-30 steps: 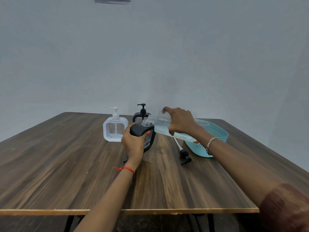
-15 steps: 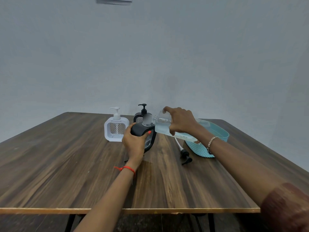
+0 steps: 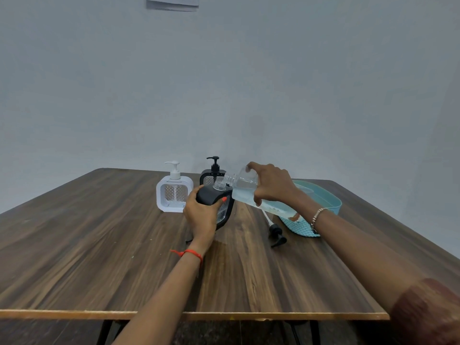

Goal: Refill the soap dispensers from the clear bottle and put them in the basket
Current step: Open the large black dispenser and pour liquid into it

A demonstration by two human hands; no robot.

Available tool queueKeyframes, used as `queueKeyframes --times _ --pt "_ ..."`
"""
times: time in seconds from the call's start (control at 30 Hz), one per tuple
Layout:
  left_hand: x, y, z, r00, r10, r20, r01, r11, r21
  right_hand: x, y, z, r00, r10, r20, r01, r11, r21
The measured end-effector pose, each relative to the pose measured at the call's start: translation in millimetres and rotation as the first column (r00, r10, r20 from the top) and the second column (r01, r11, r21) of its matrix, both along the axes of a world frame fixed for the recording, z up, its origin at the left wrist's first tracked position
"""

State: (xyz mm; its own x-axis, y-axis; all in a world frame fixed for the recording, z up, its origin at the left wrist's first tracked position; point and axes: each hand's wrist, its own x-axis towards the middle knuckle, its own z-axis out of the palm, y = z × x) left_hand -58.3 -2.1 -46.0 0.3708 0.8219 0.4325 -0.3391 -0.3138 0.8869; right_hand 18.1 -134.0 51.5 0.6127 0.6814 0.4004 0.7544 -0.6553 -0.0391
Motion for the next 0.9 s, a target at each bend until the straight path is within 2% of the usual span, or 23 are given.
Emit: queueKeyframes --times 0.2,0.33,0.5,0.6,0.73,0.9 --pt "1 4 1 1.0 0.007 0.014 -0.007 0.999 -0.036 10 1 -7 0.997 0.029 -0.075 -0.021 0.995 0.1" --pt "0 11 4 0.999 -0.014 0.043 0.018 0.995 -0.096 20 5 -13 0.975 0.104 -0.195 -0.045 0.957 0.288" --pt "-2 21 8 0.994 -0.058 0.09 0.071 0.985 -0.157 26 8 -19 0.889 0.276 -0.365 -0.026 0.827 0.562" --pt "-5 28 10 0.994 -0.061 0.091 0.074 0.986 -0.15 31 14 -32 0.828 0.36 -0.43 0.04 0.728 0.685" --pt "-12 37 9 0.994 -0.056 0.091 0.068 0.989 -0.133 39 23 -55 0.712 0.494 -0.499 0.118 0.617 0.778" --pt "-16 48 5 0.994 -0.074 0.08 0.085 0.987 -0.137 45 31 -71 0.628 0.593 -0.503 0.17 0.526 0.833"
